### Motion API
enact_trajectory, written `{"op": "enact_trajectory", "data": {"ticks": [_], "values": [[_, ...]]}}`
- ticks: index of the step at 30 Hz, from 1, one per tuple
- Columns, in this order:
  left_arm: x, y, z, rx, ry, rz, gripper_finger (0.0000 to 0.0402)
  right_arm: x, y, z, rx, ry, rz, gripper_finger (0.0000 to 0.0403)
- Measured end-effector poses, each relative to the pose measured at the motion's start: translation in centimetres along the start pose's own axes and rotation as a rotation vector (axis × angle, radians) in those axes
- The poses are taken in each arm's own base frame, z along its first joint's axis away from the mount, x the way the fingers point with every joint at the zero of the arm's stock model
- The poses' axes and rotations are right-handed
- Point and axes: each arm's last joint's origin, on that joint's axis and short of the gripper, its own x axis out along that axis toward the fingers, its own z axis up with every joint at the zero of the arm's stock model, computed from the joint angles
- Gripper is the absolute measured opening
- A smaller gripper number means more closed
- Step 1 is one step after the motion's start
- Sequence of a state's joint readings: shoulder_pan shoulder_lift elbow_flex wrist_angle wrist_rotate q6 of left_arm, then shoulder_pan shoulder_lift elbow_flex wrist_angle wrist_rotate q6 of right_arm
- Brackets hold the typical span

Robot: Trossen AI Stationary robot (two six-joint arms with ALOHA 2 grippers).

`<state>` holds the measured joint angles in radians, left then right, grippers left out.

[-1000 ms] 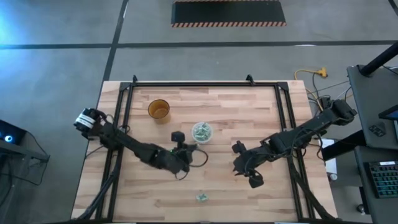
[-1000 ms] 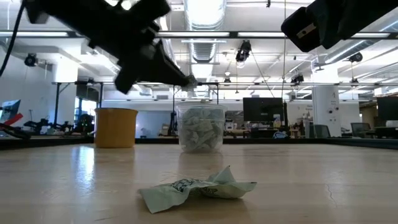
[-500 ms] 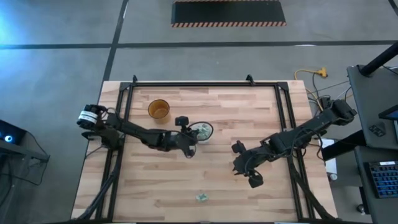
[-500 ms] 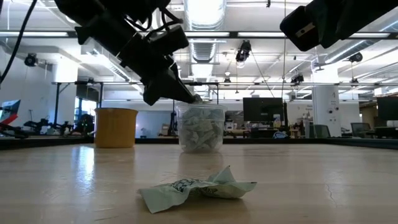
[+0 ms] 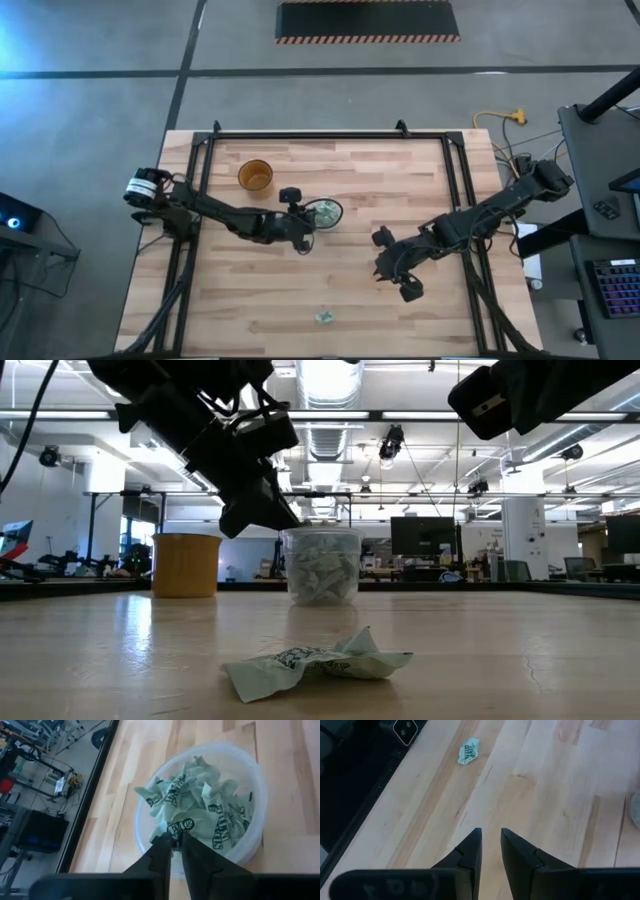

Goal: Pick and place Stevia / Truvia into bins
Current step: Put the left stevia packet into the transparent container, then put the stevia packet into the transparent container

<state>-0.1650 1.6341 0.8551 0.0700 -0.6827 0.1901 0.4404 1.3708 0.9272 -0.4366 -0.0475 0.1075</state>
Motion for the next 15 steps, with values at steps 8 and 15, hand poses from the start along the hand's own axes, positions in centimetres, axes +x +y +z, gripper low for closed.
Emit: {"op": "enact_trajectory", "data": {"ticks": [8,15], "values": [[0.0,0.2,0.1,-0.002,0.006,0.043,0.0108,0.0,-0.1,0.0,-0.007,-0.004,-0.028,0.0066],[-1.3,0.6,1.0,-0.016,-0.014,0.15,0.0159,0.0,-0.1,0.0,-0.01,-0.004,-0.028,0.006]]}}
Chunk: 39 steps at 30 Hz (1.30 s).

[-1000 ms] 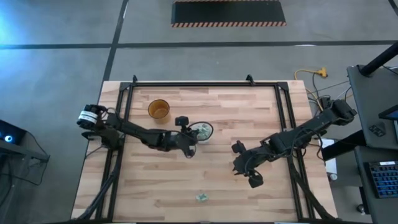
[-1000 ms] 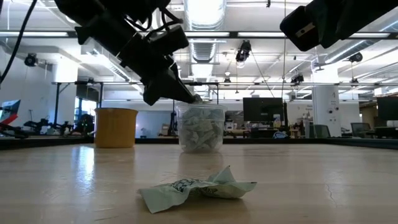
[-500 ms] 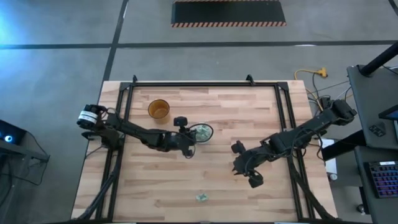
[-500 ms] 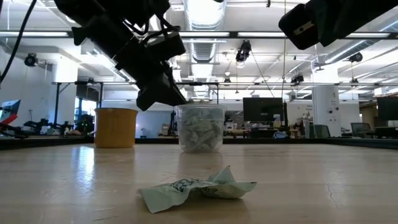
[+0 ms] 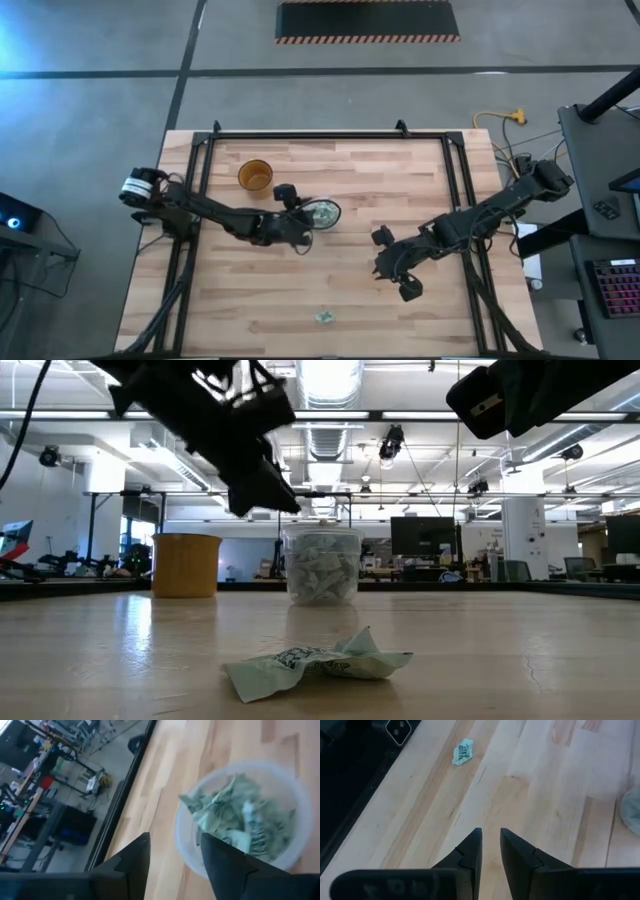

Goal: Pick and place Stevia / Truvia into bins
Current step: Put the stevia packet into the transparent container

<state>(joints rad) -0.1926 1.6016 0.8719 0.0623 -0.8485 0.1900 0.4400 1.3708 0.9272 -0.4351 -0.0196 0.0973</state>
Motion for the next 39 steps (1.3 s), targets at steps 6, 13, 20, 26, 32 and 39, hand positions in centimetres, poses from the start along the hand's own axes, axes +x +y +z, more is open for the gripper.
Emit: {"op": "enact_trajectory", "data": {"ticks": [6,13,20,26,32,39], "values": [[-3.3,0.6,1.0,-0.047,-0.075,-0.061,0.0165,0.0,0.0,0.0,-0.004,-0.003,-0.004,0.0059],[-8.2,-0.3,0.2,-0.075,-0.065,-0.341,0.0165,0.2,0.0,0.3,-0.019,-0.049,-0.02,0.0059],[-12.0,-2.9,-1.9,-0.019,-0.033,-0.471,0.0165,1.6,-0.1,-0.1,-0.116,-0.302,-0.005,0.0059],[-13.8,-4.2,-3.2,-0.014,-0.072,-0.468,0.0165,4.0,0.1,-0.9,-0.144,-0.398,0.051,0.0059],[-14.6,-4.7,-3.9,-0.072,-0.065,-0.493,0.0165,8.3,0.3,-1.3,-0.179,-0.426,0.132,0.0059],[-15.1,-5.0,-4.0,-0.086,-0.084,-0.492,0.0165,13.3,0.5,-1.2,-0.174,-0.344,0.14,0.0059]]}}
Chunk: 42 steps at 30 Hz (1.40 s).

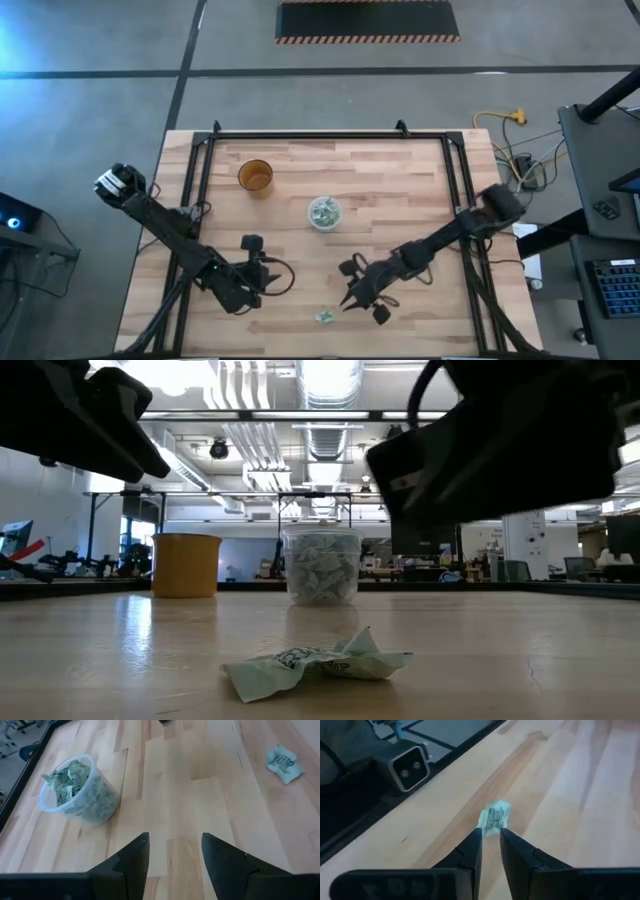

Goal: Pick and place Stevia / Truvia into bins
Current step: Put the stevia packet into the transparent container

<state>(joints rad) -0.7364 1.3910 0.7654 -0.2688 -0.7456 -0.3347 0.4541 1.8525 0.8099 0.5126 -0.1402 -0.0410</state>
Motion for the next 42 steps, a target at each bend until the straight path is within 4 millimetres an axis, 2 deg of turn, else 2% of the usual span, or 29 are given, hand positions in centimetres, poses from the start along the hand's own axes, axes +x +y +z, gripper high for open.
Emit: {"op": "enact_trajectory", "data": {"ticks": [5,12,19,25,32,42], "values": [[0.0,0.0,0.0,-0.003,-0.003,0.001,0.0165,2.9,-0.5,0.0,-0.009,0.013,-0.002,0.0069],[0.1,0.0,-0.1,-0.007,-0.008,-0.003,0.0165,5.5,-0.8,0.2,0.004,0.025,0.045,0.0125],[0.1,-0.1,-0.1,-0.01,-0.01,-0.004,0.0165,6.8,-1.3,-0.2,0.039,0.123,0.04,0.0179],[0.2,0.0,-0.4,-0.004,-0.005,-0.002,0.0165,7.2,-1.6,0.3,0.057,0.169,0.037,0.0198],[0.2,-0.1,-0.4,-0.007,-0.007,-0.003,0.0165,7.2,-1.6,0.3,0.062,0.182,0.035,0.0175],[0.2,-0.1,-0.4,-0.006,-0.006,-0.003,0.0165,7.0,-1.6,0.3,0.03,0.188,0.035,0.0081]]}}
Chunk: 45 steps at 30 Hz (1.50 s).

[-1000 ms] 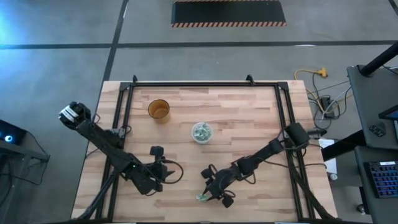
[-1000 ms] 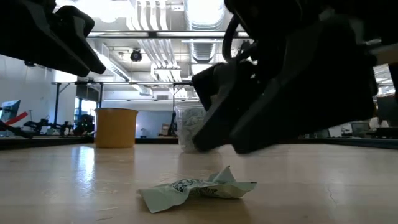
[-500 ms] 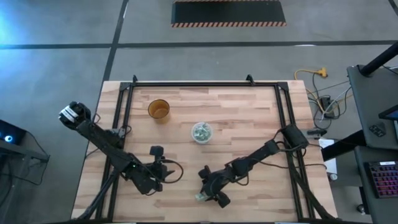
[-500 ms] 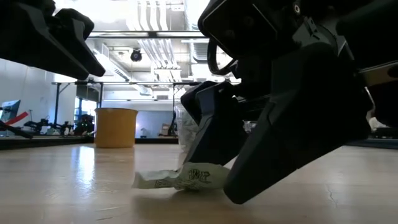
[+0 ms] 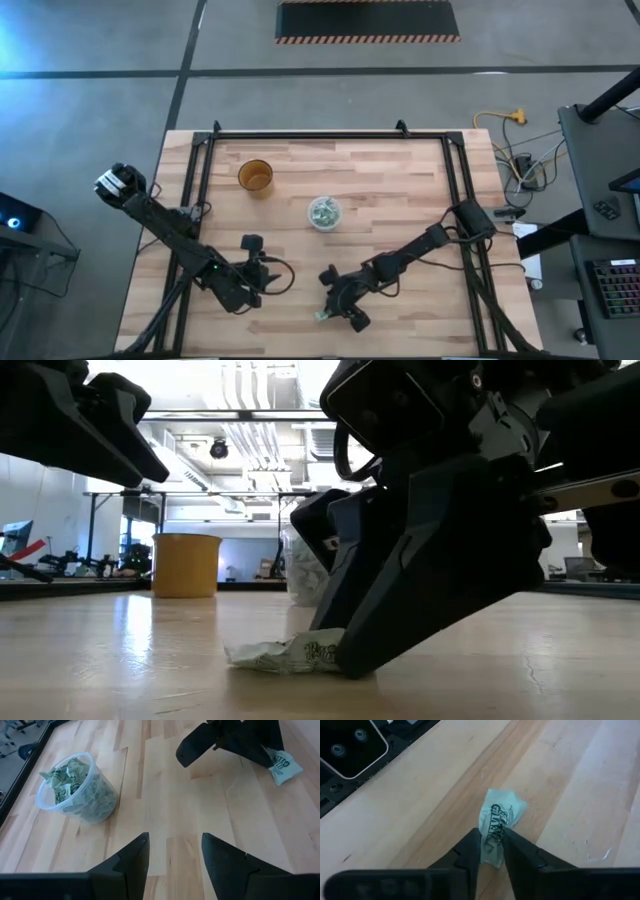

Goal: Pick and place Stevia / Truvia into bins
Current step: Put the stevia packet into the transparent container

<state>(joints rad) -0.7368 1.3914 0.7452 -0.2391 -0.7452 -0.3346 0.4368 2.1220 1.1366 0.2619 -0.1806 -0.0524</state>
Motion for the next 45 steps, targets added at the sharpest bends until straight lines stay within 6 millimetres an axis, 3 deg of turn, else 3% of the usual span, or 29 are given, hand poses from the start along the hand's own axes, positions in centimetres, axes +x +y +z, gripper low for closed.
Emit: {"op": "enact_trajectory", "data": {"ticks": [6,12,21,31,38,45], "values": [[0.0,0.0,0.0,0.0,0.0,0.0,0.0165,-0.1,0.1,0.1,-0.009,0.003,0.002,0.0036],[0.0,0.0,0.0,0.0,0.0,0.0,0.0165,-1.0,0.2,0.5,-0.007,0.042,-0.028,0.002],[0.0,0.0,0.0,-0.001,-0.001,0.0,0.0165,-4.4,0.3,2.5,-0.03,0.07,-0.209,0.0018],[0.0,0.0,0.0,-0.004,-0.004,-0.001,0.0165,-8.5,-0.5,3.8,-0.113,0.133,-0.53,0.0018],[0.0,0.0,0.2,-0.004,-0.014,-0.003,0.0165,-11.7,-2.9,4.7,-0.145,0.168,-0.718,0.0018],[0.0,0.0,0.1,-0.004,-0.014,-0.003,0.0165,-14.2,-7.4,4.4,-0.063,0.176,-0.825,0.0018]]}}
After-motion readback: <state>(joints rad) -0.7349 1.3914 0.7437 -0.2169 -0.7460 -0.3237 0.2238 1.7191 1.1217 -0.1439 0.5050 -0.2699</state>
